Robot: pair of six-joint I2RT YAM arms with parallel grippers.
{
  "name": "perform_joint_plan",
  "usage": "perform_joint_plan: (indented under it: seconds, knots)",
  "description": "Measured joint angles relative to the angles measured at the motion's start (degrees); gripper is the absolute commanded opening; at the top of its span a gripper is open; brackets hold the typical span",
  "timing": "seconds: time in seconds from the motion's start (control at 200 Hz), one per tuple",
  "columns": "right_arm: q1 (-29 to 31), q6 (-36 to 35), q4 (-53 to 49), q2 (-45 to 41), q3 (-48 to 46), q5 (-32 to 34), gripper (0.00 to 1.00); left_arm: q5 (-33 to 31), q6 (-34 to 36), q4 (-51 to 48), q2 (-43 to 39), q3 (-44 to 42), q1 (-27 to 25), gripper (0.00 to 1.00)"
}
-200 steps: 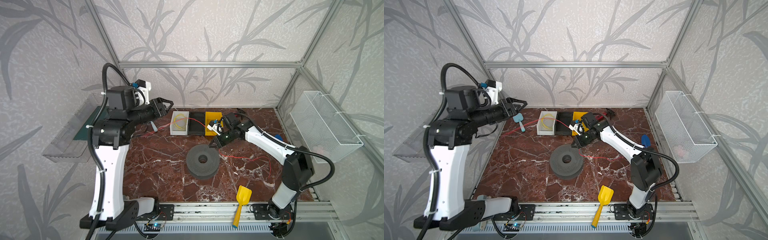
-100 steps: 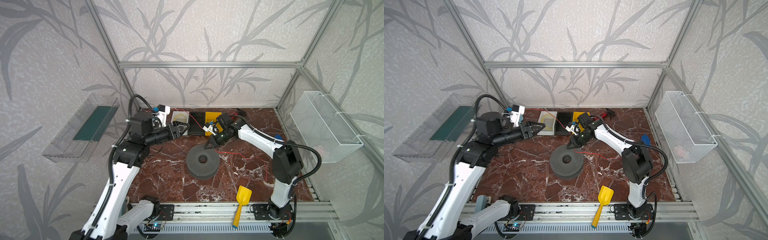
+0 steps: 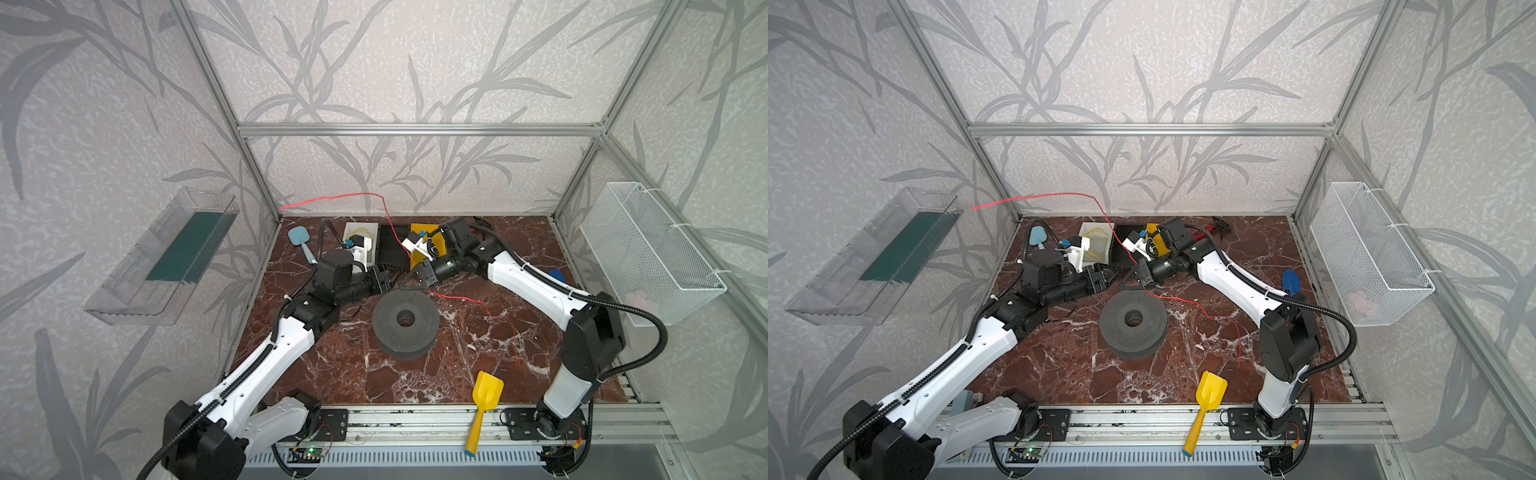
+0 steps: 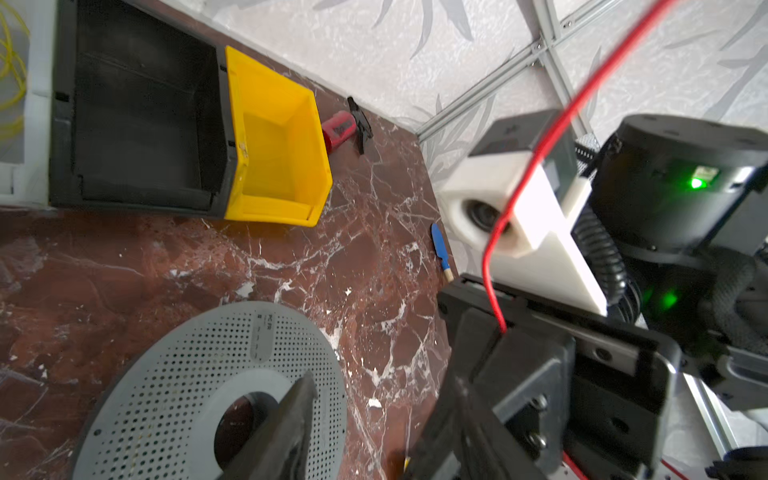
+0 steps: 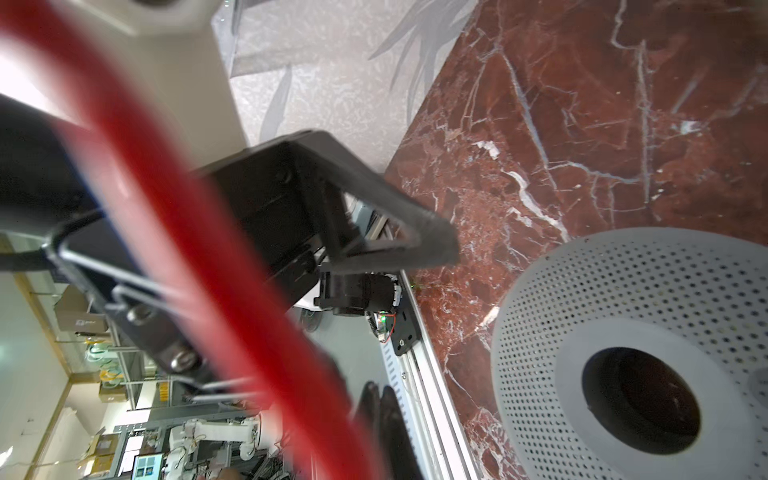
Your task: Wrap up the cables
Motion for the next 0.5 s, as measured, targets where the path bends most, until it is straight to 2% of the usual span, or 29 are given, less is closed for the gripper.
perform_joint_plan:
  seconds: [0.275,0.5]
  knots:
    - [0.9,6.2,7.4,-0.6,-6.4,-6.7,0.0,-1.0,5.7,3.0,0.0,3.1,0.2,0.57]
    - [1.4,8.4,10.8,-0.9,-7.7,-9.6,0.0,-3.3,8.9,3.5,0.1,6.0,0.9,0.58]
